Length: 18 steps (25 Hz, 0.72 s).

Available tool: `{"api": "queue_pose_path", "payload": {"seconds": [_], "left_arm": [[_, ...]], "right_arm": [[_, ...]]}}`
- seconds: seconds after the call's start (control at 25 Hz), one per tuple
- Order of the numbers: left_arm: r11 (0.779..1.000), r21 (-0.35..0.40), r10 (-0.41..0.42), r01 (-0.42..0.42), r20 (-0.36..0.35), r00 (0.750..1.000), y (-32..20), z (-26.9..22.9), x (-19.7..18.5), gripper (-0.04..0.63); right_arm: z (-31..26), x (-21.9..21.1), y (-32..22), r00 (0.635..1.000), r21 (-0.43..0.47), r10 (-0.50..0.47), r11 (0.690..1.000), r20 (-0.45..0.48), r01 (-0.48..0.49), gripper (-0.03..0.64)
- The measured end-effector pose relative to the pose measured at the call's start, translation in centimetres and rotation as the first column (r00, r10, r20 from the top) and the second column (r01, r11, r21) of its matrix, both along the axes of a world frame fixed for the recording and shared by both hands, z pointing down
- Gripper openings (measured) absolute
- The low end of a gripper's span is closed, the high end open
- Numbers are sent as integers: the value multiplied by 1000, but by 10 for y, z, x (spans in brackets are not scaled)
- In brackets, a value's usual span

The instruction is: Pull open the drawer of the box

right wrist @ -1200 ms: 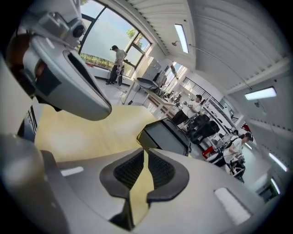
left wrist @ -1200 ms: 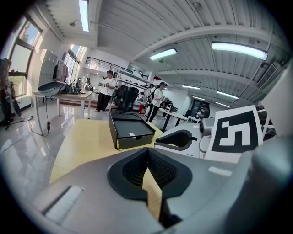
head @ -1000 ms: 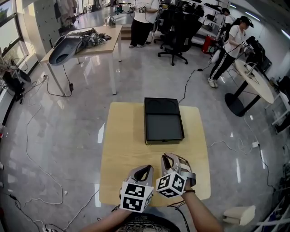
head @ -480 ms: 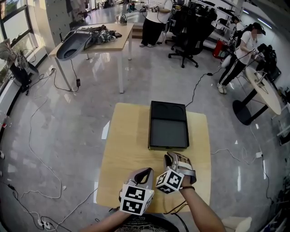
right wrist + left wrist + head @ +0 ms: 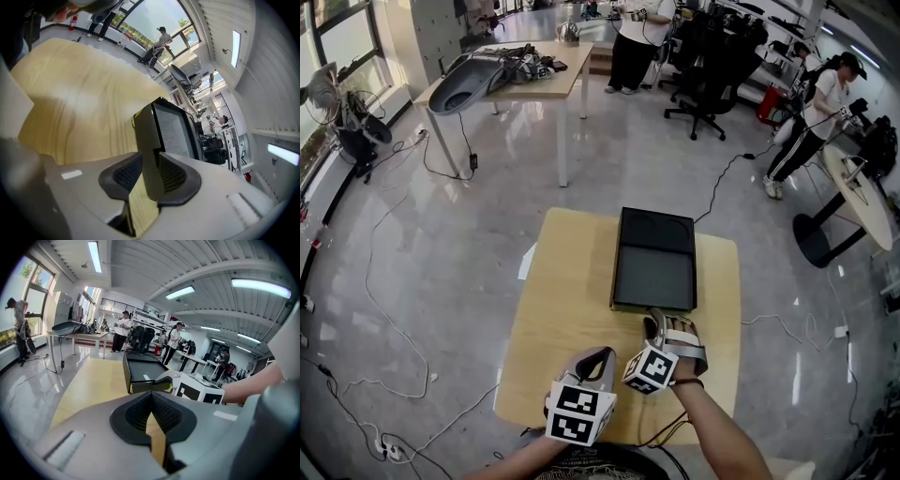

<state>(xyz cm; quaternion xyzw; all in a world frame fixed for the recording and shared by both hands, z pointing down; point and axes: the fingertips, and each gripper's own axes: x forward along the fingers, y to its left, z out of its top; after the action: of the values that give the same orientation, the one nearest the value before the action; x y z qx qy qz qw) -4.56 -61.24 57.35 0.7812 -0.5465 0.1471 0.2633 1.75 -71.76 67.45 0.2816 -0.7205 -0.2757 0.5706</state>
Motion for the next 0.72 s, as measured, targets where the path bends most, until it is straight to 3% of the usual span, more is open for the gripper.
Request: {"api": "queue_pose_path", "payload": {"seconds": [0.24, 0.56, 0.72], "left_arm": [[1000, -12, -28, 28, 5, 1000, -3, 8, 0, 11], [998, -10, -58, 58, 7, 998, -8, 15, -6, 11], [998, -12, -65, 66, 6, 998, -7, 21, -4, 11]], "right_arm": [[13, -3, -9, 996, 38, -64, 997, -66, 67, 101], [27, -1, -19, 988, -6, -91, 996, -126, 91, 97], [29, -1, -22, 984, -20, -111, 994, -140, 109, 57]]}}
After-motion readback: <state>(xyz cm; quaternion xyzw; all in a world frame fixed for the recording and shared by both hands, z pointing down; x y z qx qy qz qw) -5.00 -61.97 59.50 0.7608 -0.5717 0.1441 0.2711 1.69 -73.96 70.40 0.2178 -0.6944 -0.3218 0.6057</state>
